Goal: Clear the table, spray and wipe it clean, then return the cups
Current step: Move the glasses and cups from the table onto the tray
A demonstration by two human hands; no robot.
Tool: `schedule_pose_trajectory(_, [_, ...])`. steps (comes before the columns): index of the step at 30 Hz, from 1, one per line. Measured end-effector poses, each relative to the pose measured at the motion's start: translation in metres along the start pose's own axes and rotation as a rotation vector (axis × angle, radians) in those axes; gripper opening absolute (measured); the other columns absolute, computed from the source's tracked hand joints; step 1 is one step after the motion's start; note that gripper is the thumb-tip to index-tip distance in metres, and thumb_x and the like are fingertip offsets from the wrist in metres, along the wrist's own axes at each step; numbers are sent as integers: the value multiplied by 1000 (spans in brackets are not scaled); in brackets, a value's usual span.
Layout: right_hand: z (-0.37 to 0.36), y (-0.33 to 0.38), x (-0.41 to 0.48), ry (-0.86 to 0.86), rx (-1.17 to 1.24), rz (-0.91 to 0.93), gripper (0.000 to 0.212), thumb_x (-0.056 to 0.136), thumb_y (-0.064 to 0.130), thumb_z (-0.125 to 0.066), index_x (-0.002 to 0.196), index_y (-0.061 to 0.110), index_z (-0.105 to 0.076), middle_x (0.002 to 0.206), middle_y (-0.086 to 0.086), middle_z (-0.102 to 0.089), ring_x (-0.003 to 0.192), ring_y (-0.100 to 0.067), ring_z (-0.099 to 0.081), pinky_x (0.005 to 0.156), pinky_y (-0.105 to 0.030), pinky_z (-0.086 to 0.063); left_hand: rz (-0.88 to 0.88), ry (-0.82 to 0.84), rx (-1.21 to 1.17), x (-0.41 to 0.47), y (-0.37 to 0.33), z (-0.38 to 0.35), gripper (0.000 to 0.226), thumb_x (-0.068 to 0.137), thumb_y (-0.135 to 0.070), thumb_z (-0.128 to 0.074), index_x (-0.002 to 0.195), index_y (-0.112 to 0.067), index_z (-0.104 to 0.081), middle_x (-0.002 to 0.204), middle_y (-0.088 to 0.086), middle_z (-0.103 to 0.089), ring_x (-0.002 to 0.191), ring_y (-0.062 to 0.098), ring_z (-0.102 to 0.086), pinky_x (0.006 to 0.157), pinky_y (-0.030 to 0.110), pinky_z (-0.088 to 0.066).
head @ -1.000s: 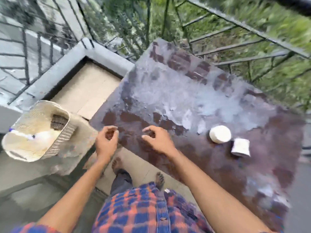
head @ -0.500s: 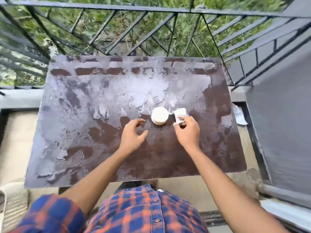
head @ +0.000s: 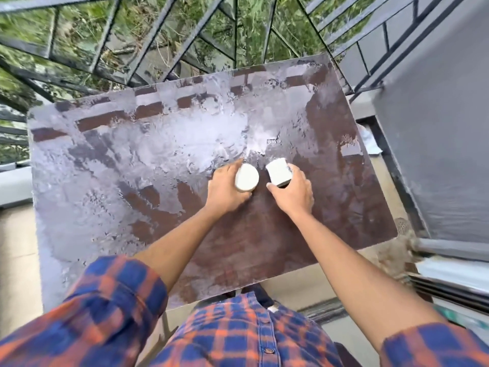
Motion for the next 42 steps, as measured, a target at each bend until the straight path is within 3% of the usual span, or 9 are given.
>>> schedule_pose_trajectory(9, [2, 5, -22, -56, 286, 54, 62, 65, 58, -75, 120, 32, -64, 116, 7, -71, 113, -23, -60, 92, -37, -49, -37, -199, -271, -38, 10, 20, 77, 68, -50, -80, 137, -27, -54, 128, -2, -66, 121, 22, -59, 102, 44, -48])
schedule_pose_trajectory(15, [-12, 21, -61, 135, 348, 167, 71, 58, 66, -65, 120, 30, -67, 113, 7, -72, 106, -18, -64, 89, -40, -52, 145, -452, -395, -129, 45, 54, 72, 70, -42, -83, 133, -25, -56, 123, -12, -61, 111, -1, -54, 90, 7, -41])
schedule_pose_trajectory(20, [-42, 44, -102, 353, 294, 355, 73, 58, 70, -63, 121, 33, -65, 112, 8, -70, 107, -18, -61, 85, -37, -50, 440, -733, -502, -232, 94, 57, 77, 66, -37, -84, 135, -22, -55, 126, -27, -56, 111, -18, -53, 96, 27, -53])
schedule_pose_trajectory(22, [-62, 56, -123, 452, 257, 455, 73, 57, 73, -62, 119, 35, -65, 108, 9, -69, 108, -20, -59, 88, -39, -50, 573, -855, -555, -280, 109, 50, 77, 66, -27, -88, 136, -21, -56, 127, -16, -59, 111, -12, -57, 98, 38, -55])
schedule_pose_trajectory(25, [-88, 74, -160, 577, 160, 610, 73, 58, 74, -67, 120, 37, -66, 108, 12, -69, 106, -16, -57, 83, -31, -43, 753, -993, -642, -348, 129, 30, 80, 60, -42, -86, 133, -28, -54, 128, -1, -64, 115, 18, -65, 100, 48, -54])
schedule_pose_trajectory(30, [-127, 98, -223, 755, -49, 837, 83, 54, 80, -62, 127, 40, -63, 112, 7, -70, 111, -14, -56, 80, -22, -36, 945, -1163, -749, -428, 145, -5, 86, 58, -26, -92, 134, -15, -55, 124, 8, -63, 103, 11, -62, 93, 32, -55])
schedule_pose_trajectory(34, [-160, 116, -277, 879, -250, 998, 86, 54, 81, -58, 129, 39, -62, 115, 3, -69, 112, -16, -54, 83, -23, -38, 1090, -1251, -777, -474, 175, -38, 78, 53, -44, -84, 125, -41, -55, 122, -2, -62, 117, 29, -62, 100, 49, -53])
schedule_pose_trajectory(37, [-182, 128, -314, 977, -443, 1088, 82, 60, 79, -66, 131, 40, -59, 119, 2, -67, 115, -19, -54, 91, -29, -45, 1162, -1255, -777, -493, 189, -43, 72, 62, -28, -89, 125, -32, -55, 119, 0, -62, 114, 30, -61, 94, 37, -49])
schedule_pose_trajectory(42, [-232, 138, -381, 1009, -707, 1236, 70, 69, 67, -74, 130, 37, -60, 116, -2, -67, 118, -23, -54, 87, -35, -49, 1312, -1209, -901, -520, 235, -47, 76, 69, -12, -91, 131, -19, -47, 125, 5, -58, 110, 28, -55, 85, 30, -39])
Point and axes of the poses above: each hand's wrist, its own x-axis towards the middle knuckle, its own z-axis out of the back of the hand, y = z × x, the point moved 1 cm from there along x, towards the middle knuckle
